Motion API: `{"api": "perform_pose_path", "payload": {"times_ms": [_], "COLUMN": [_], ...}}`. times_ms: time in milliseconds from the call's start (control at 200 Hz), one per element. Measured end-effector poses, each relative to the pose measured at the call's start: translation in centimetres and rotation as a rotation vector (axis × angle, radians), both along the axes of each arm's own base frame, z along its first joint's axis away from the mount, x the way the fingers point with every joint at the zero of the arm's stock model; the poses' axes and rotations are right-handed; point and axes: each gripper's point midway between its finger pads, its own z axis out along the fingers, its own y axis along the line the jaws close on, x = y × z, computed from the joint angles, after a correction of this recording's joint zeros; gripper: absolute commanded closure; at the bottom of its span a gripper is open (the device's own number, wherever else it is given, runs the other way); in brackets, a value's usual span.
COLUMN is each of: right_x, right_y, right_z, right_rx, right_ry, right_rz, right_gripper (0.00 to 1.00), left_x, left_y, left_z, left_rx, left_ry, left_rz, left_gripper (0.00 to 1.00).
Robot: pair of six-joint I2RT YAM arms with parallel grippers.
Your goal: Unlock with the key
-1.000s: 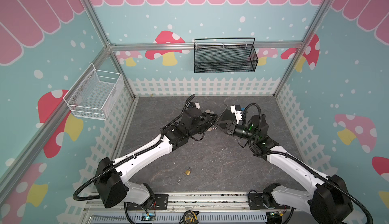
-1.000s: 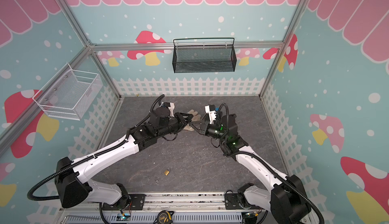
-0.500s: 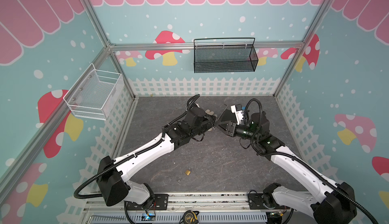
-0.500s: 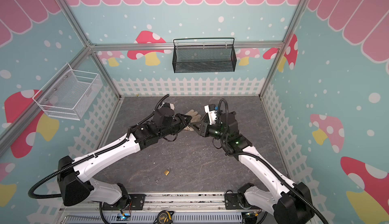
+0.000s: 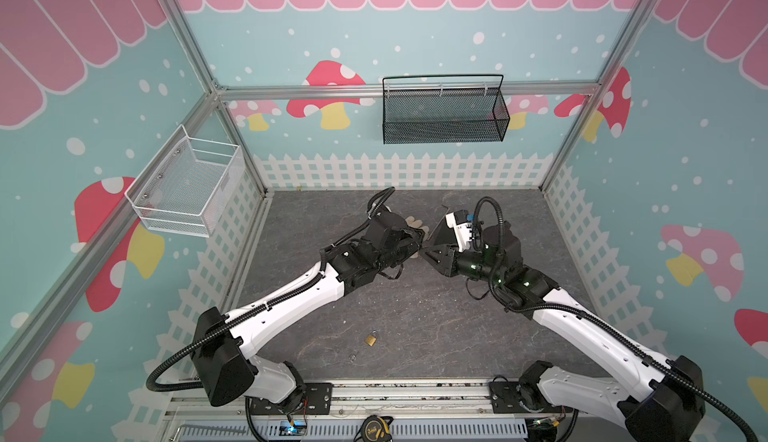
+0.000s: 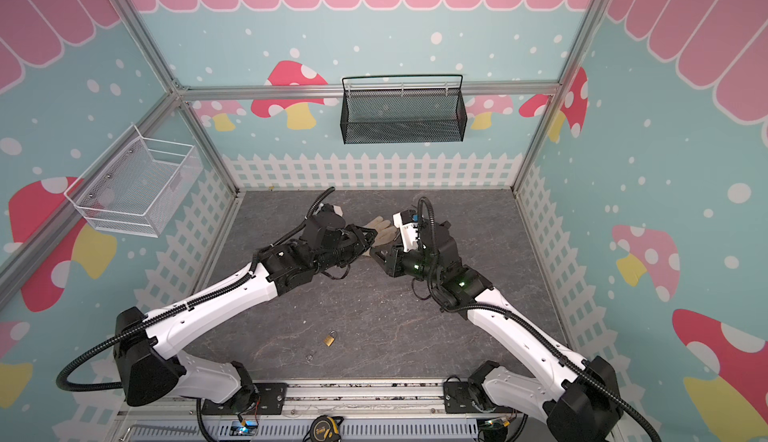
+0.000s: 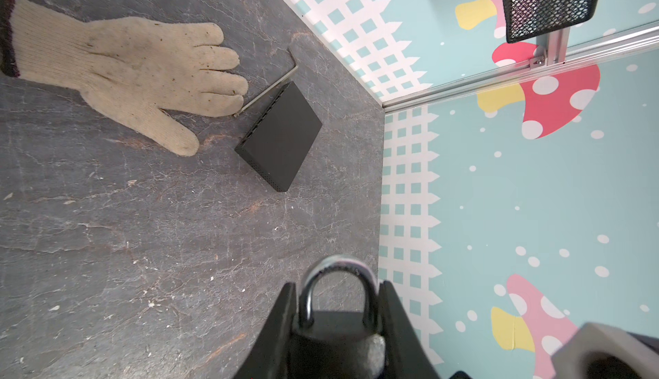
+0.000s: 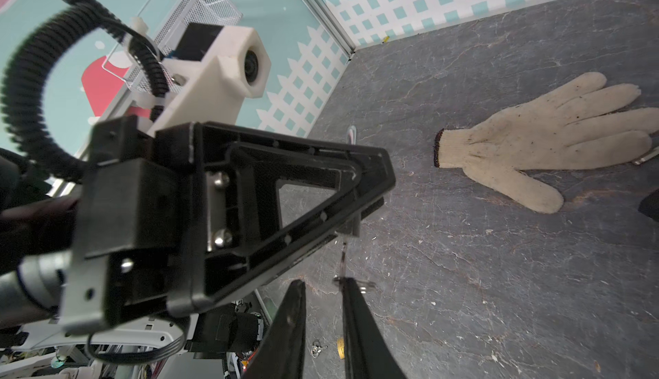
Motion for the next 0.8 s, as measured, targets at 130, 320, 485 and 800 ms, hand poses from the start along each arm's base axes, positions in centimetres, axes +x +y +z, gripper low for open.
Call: {"api": "perform_pose_path", "payload": {"times_ms": [130, 320, 485, 800], "right_x": [0.2, 0.4, 0.6, 1.1], "right_y": [-0.2, -0.2, -0.2, -0.4], "right_z": [-0.5, -0.6, -0.3, 1.0], "right_rx": [-0.03, -0.048, -0.063, -0.112], "right_ry": [-0.008, -0.029, -0.056, -0.138], "right_rz": [-0.028, -0.039, -0.049, -0.069], "right_gripper": [0.86, 0.95, 1.0, 1.0], "left_x": [0.0, 0.0, 0.0, 0.1], "left_y": [0.0, 0.0, -0.1, -0.2], "left_z": [0.0, 0.0, 0.1, 1.3], "left_rx": [-0.005, -0.01, -0.017, -0.069], "left_ry": [0.004, 0.006, 0.009, -0.008], "left_rz": [0.004, 0.006, 0.006, 0.025], "left_gripper": [1.0, 1.0, 1.0, 1.0]}}
